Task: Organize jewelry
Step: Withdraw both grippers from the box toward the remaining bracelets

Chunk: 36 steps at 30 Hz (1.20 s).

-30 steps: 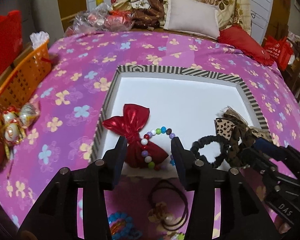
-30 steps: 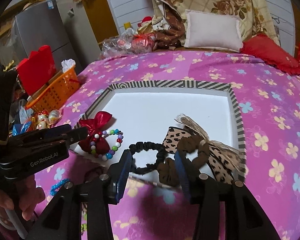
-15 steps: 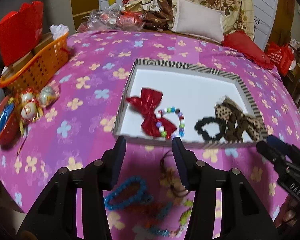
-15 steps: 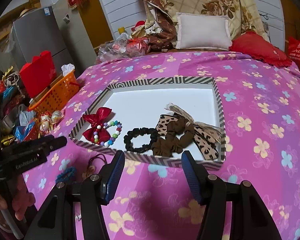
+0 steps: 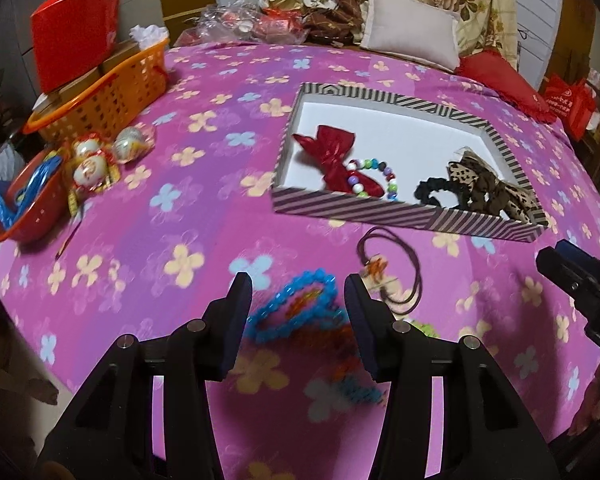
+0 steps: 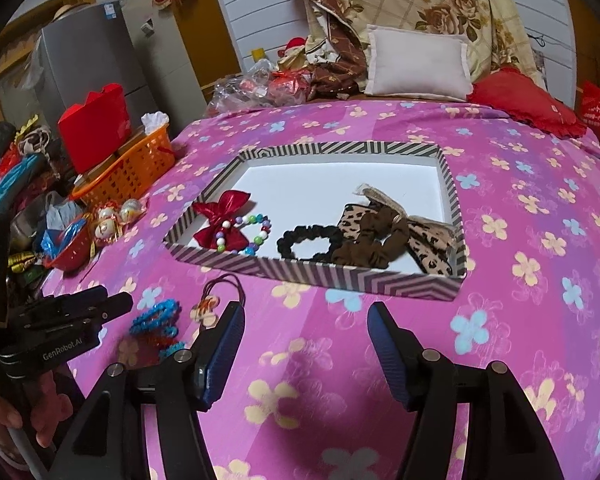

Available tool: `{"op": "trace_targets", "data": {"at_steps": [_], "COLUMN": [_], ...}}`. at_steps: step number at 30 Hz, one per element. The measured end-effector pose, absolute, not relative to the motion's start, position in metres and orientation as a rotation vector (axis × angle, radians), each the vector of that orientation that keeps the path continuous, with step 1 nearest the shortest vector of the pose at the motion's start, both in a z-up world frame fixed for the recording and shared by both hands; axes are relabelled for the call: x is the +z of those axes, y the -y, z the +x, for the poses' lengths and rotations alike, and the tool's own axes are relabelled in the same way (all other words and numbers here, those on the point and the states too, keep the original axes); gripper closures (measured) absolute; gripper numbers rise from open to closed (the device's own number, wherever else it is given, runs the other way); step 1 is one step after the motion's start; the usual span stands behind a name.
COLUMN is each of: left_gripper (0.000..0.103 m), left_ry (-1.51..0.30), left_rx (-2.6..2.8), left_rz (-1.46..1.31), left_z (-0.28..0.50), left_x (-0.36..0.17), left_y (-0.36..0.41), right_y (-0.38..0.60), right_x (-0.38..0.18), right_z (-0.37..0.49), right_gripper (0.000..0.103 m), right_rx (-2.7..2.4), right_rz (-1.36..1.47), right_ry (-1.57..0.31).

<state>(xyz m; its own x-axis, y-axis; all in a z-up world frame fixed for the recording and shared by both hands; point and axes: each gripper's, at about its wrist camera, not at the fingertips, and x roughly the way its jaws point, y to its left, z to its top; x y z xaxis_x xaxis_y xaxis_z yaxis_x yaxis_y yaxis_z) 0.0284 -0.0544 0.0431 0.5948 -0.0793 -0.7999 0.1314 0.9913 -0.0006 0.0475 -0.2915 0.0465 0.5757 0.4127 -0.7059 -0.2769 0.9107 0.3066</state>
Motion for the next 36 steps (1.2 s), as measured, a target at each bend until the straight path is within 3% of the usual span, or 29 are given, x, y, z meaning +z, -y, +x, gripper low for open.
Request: {"op": "trace_targets", "data": {"at_steps": [29, 32, 36], "left_gripper": [0.055, 0.044, 0.044], "left_ry": [-0.932, -0.962, -0.968], "left_rx": [-0.061, -0.065, -0.037], "left_rz": [0.016, -0.027, -0.033], "left_z": [-0.003, -0.002, -0.001], "left_x": [0.031, 0.028, 0.025], "left_y": [0.004, -0.013, -0.026], "right_y": [0.261, 0.257, 0.247], "right_x": [0.041, 0.038, 0.033], "right_z": [0.017, 0.016, 0.016], "right_gripper": [0.038, 0.038, 0.038], "right_rx": [0.471, 0.499, 0.541], "right_rz": [0.088, 0.087, 0.075], "right_ry": [-0.909, -0.912, -0.925]}}
